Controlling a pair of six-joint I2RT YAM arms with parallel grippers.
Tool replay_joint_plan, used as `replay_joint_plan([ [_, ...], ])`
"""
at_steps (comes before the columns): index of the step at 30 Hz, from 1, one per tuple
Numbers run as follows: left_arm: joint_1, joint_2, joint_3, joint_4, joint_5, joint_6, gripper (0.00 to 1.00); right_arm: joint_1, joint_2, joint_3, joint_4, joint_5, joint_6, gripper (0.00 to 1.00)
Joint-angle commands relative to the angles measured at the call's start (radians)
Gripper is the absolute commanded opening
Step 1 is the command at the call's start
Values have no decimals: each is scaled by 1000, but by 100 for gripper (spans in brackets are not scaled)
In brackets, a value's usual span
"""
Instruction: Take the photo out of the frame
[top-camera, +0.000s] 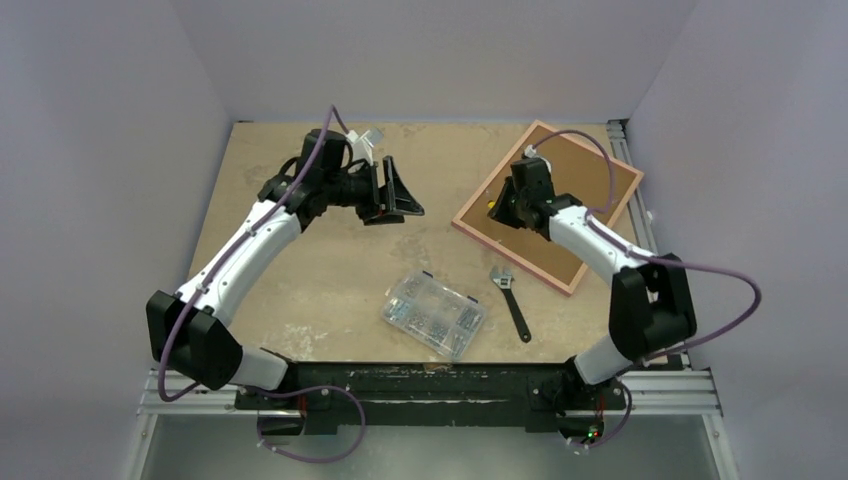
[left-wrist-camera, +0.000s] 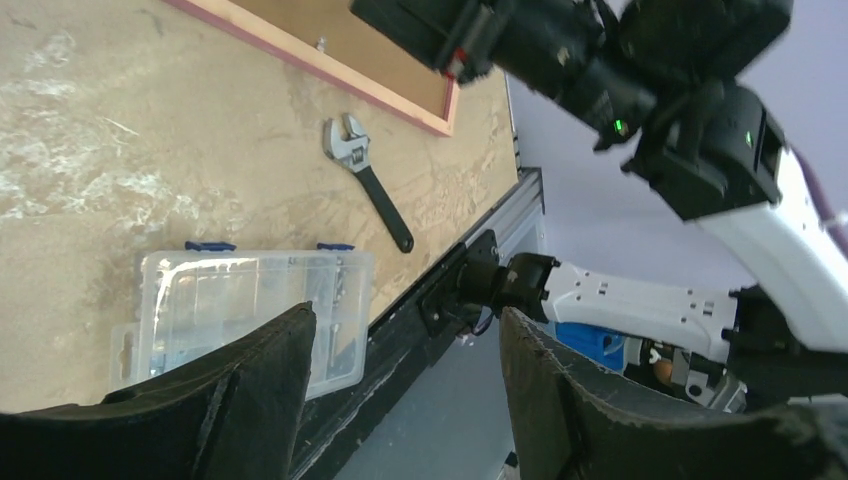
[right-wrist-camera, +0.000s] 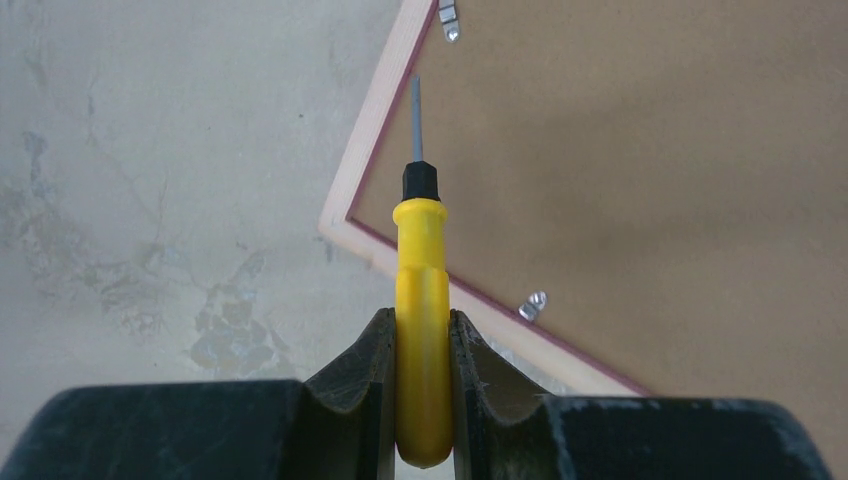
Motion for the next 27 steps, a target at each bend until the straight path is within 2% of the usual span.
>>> replay_joint_plan([
  [1, -15, 11, -1, 17, 80, 60, 65, -52, 131, 154, -19, -160, -30, 0],
  [5, -13, 19, -2, 18, 84, 52, 66, -56, 205, 218, -41, -178, -22, 0],
  [10, -10, 25, -8, 26, 93, 44, 65, -57, 260, 251, -92, -126, 1, 0],
  [19, 4, 30, -15, 35, 99, 37, 64, -53, 234, 284, -157, -30, -29, 0],
  [27, 6, 33, -26, 59, 120, 22, 64, -52, 249, 271, -142, -50, -39, 0],
])
